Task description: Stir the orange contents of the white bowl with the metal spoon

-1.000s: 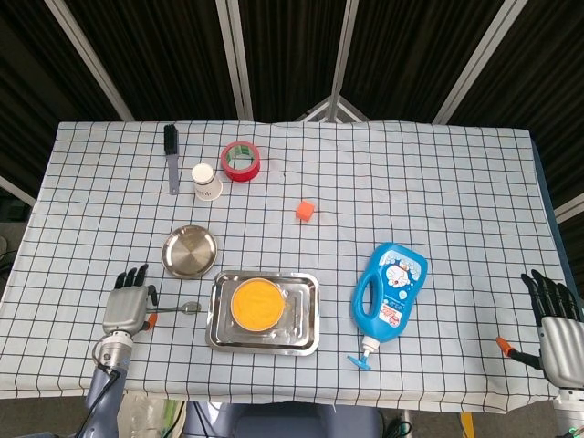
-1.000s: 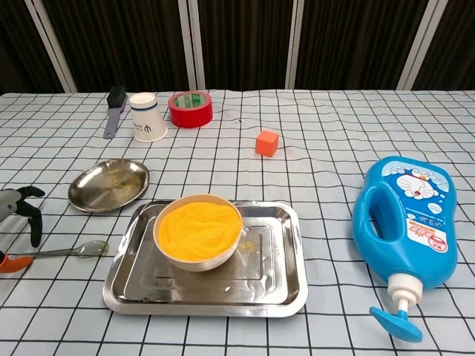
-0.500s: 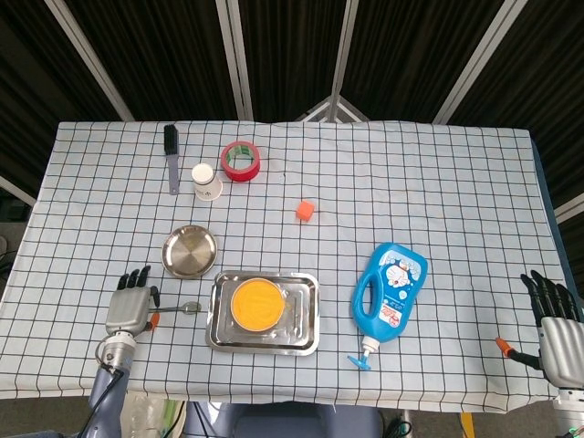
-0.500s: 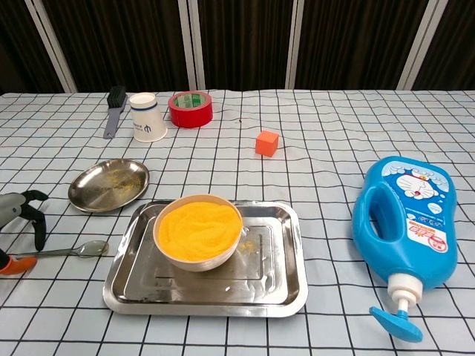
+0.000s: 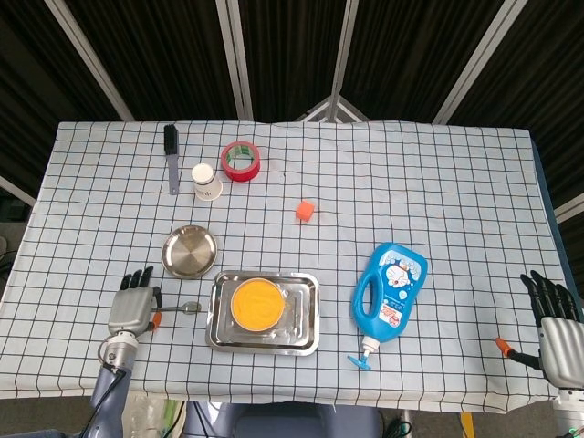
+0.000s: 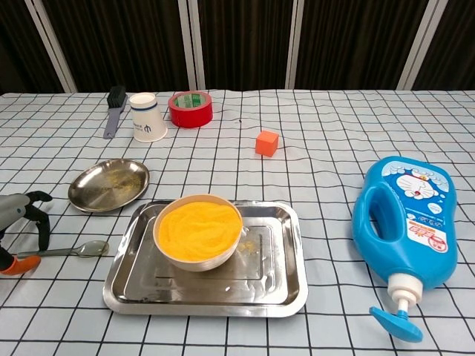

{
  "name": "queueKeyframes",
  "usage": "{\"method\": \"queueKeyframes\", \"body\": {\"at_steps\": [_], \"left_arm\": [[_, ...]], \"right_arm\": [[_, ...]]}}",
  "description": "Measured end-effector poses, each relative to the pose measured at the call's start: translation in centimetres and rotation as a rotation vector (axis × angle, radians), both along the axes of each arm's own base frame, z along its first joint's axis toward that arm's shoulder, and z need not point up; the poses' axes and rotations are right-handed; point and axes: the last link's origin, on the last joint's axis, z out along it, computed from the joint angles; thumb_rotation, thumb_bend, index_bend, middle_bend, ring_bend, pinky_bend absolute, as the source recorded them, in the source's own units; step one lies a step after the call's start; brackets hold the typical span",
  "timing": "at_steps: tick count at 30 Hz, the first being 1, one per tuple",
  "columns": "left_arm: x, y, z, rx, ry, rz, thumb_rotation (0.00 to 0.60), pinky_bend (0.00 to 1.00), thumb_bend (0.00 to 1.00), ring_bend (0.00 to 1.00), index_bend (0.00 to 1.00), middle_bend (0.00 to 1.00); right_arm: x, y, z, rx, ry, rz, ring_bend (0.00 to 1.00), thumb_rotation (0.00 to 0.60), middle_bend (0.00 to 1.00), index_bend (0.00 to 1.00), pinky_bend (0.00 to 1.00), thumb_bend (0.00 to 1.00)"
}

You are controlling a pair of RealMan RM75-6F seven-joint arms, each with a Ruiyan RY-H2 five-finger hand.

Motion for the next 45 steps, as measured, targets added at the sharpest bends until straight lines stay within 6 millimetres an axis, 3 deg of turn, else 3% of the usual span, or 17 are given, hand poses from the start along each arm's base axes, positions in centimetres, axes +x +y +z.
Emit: {"method": "queueKeyframes", "body": {"at_steps": [19,29,32,35,39,45], "left_arm": [[0.0,0.0,-0.3,-0.005,-0.004,0.006,0.600,0.05,0.54,0.00,0.52,0.00],[0.8,0.1,0.9,0.030,-0.041,-0.028,0.600,0.05,0.57,0.00,0.54,0.01],[1.3,0.3,1.8,0.047,-0.042,-0.058,0.600,0.10,0.58,0.01,0.56,0.05],[1.7,0.5,2.7,0.067,-0.031,-0.094,0.600,0.30,0.61,0.17,0.62,0.18],[2.2,0.9,3.5,0.086,-0.006,-0.146,0.600,0.60,0.66,0.51,0.64,0.54],[3.4,1.8,4.4,0.118,0.054,-0.236,0.600,0.80,0.70,0.75,0.70,0.75]], "right_arm": [[0.0,0.0,0.0,0.000,-0.003,-0.003,0.00,0.600,0.00,0.00,0.00,0.20],[0.0,0.0,0.0,-0.001,-0.004,-0.004,0.00,0.600,0.00,0.00,0.00,0.20],[0.0,0.0,0.0,-0.001,-0.003,-0.003,0.00,0.600,0.00,0.00,0.00,0.20],[0.0,0.0,0.0,-0.001,-0.003,-0.004,0.00,0.600,0.00,0.00,0.00,0.20],[0.0,0.0,0.0,-0.001,-0.004,-0.004,0.00,0.600,0.00,0.00,0.00,0.20],[0.0,0.0,0.0,-0.002,-0.004,-0.005,0.00,0.600,0.00,0.00,0.00,0.20]]}}
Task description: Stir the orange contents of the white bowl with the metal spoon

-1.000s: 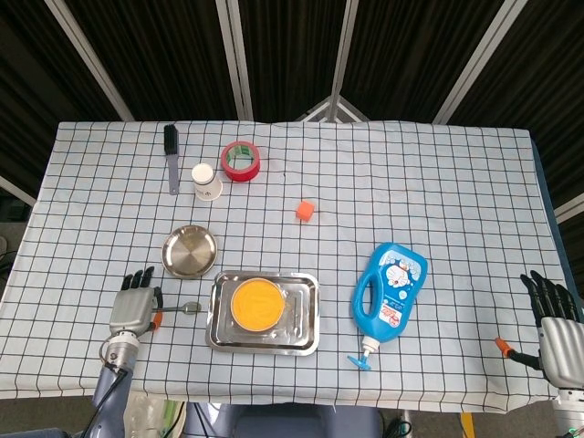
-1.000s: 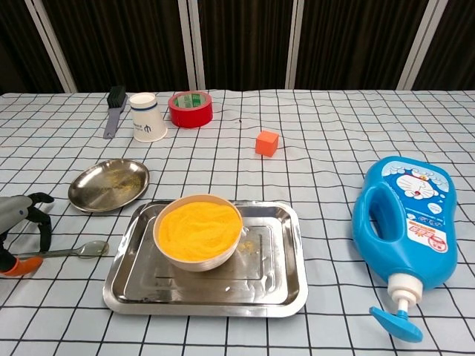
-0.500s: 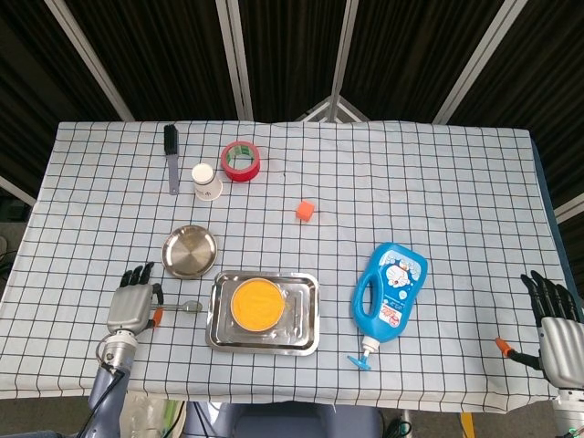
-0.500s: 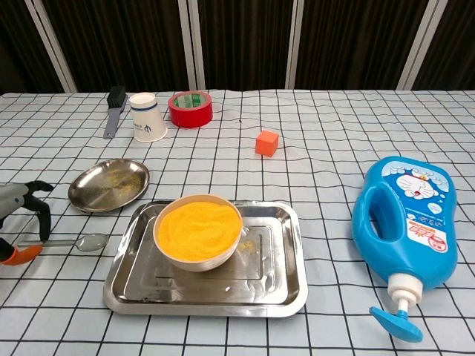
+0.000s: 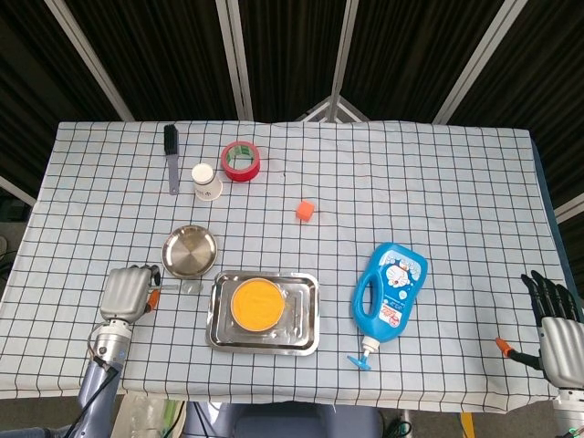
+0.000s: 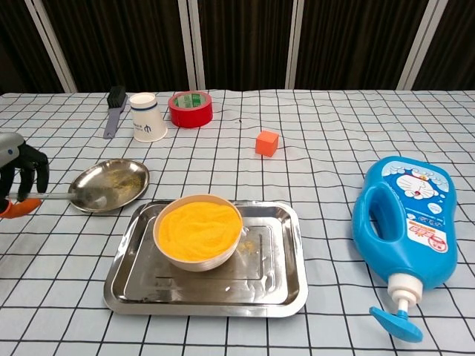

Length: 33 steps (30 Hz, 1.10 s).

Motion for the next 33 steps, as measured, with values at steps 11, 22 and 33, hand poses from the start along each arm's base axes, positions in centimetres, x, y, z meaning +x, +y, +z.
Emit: {"method": "queueKeyframes", "body": {"at_steps": [11,22,33], "left_arm": [[3.3,1.6,0.2,0.011,0.099,-0.126,0.600,0.89,0.72,0.85,0.72,0.88],[5.5,1.6,0.3,0.023,0.076,-0.169,0.600,0.89,0.72,0.86,0.73,0.89],[5.8,1.9,1.5,0.061,0.026,-0.182,0.600,0.90,0.72,0.86,0.73,0.89]], "right_arm": [[-0.1,-0.1,0.1,-0.001,-0.003,-0.004,0.00,0.600,0.00,0.00,0.00,0.20],[-0.2,-0.1,0.1,-0.003,-0.008,-0.008,0.00,0.600,0.00,0.00,0.00,0.20],[-0.1,0.0,0.0,-0.001,-0.007,-0.010,0.00,0.600,0.00,0.00,0.00,0.20]]}}
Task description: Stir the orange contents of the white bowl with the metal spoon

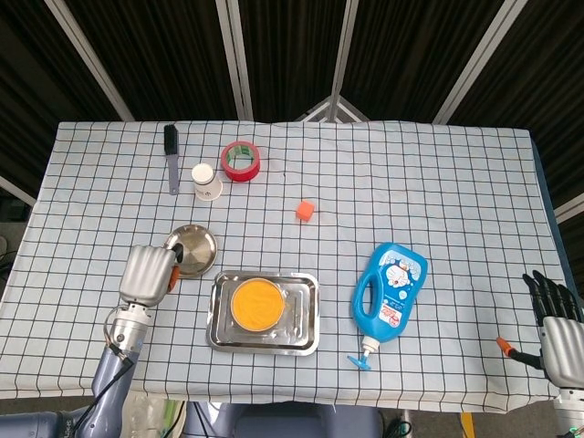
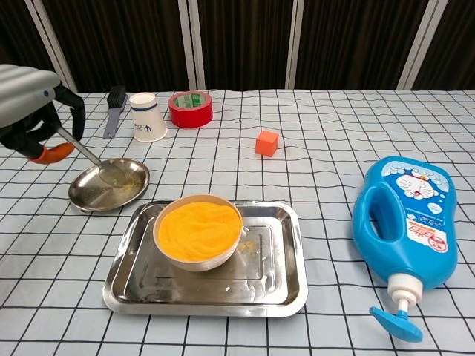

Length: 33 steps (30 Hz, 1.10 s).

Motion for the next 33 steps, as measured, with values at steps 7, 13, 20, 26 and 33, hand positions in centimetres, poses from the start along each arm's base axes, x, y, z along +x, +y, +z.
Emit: {"method": "queueKeyframes", "body": {"at_steps": [7,13,20,26,33], "left_arm": [[0.2,-0.1,-0.1,-0.010,-0.056,0.018,0.600,0.90,0.72,0.86,0.73,0.89],[1.9,-0.6,-0.9,-0.053,-0.224,0.068,0.600,0.90,0.72,0.86,0.73,0.89],[3.8,-1.6,-1.9,-0.113,-0.431,0.184,0.600,0.90,0.71,0.86,0.73,0.89],[4.1,-2.5,-3.2,-0.173,-0.482,0.275,0.600,0.90,0.71,0.86,0.73,0.89],[4.4,-3.2,-4.5,-0.225,-0.519,0.315,0.600,0.90,0.71,0.86,0.73,0.89]], "right_arm": [[0.0,0.0,0.0,0.000,-0.001,0.001,0.00,0.600,0.00,0.00,0.00,0.20],[0.0,0.0,0.0,-0.001,-0.001,0.002,0.00,0.600,0.00,0.00,0.00,0.20],[0.0,0.0,0.1,-0.003,-0.002,0.002,0.00,0.600,0.00,0.00,0.00,0.20],[0.0,0.0,0.1,-0.003,-0.002,0.003,0.00,0.600,0.00,0.00,0.00,0.20],[0.0,0.0,0.1,-0.004,0.001,0.002,0.00,0.600,0.00,0.00,0.00,0.20]]}}
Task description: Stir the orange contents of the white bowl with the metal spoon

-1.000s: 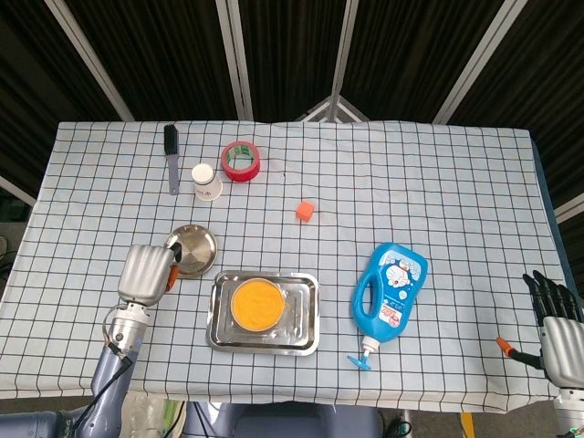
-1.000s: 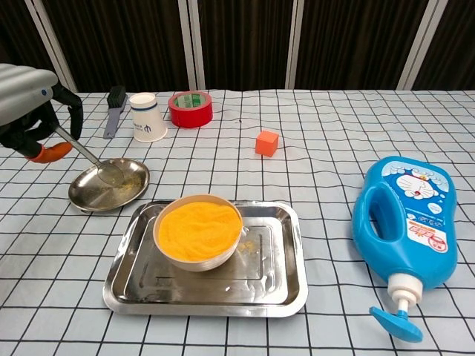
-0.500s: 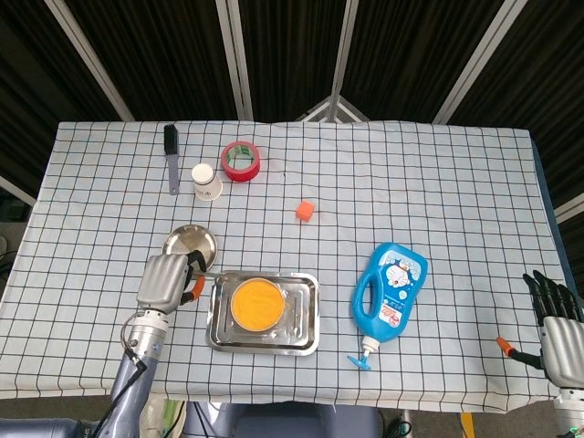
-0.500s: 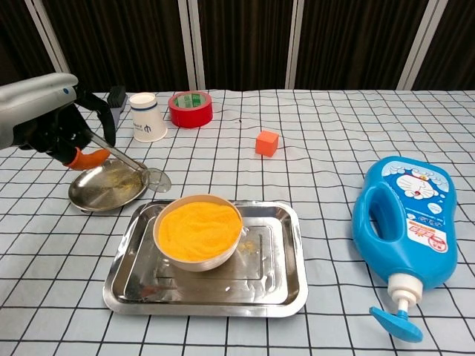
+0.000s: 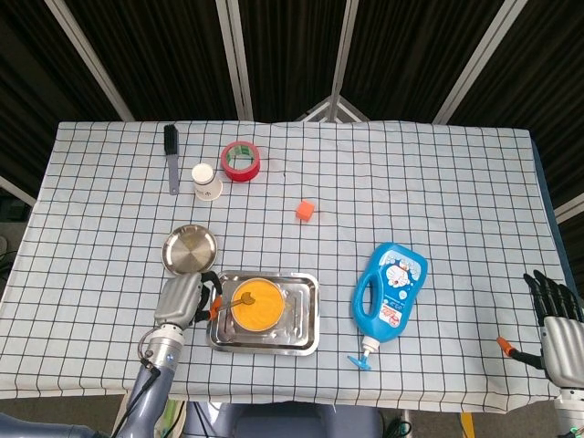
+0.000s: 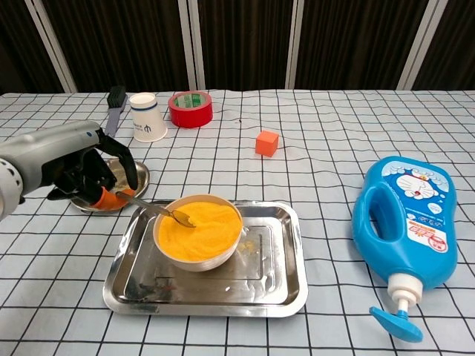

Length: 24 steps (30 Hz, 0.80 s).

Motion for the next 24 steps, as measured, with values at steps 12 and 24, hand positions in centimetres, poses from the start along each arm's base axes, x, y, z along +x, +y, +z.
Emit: {"method": "queueKeyframes", "body": {"at_steps": [12,24], "left_arm": [[0.5,-0.4,-0.4,-0.014,-0.044,0.010,0.600,0.90,0.62,0.84,0.66,0.83],[-1.4,-0.2,0.8,-0.011,-0.015,0.013,0.600,0.89,0.28,0.78,0.49,0.66]], "right_arm": [[0.0,0.0,0.0,0.000,-0.002,0.001,0.00,0.600,0.00,0.00,0.00,0.20],[0.0,0.0,0.0,0.001,0.001,0.000,0.00,0.600,0.00,0.00,0.00,0.20]]}}
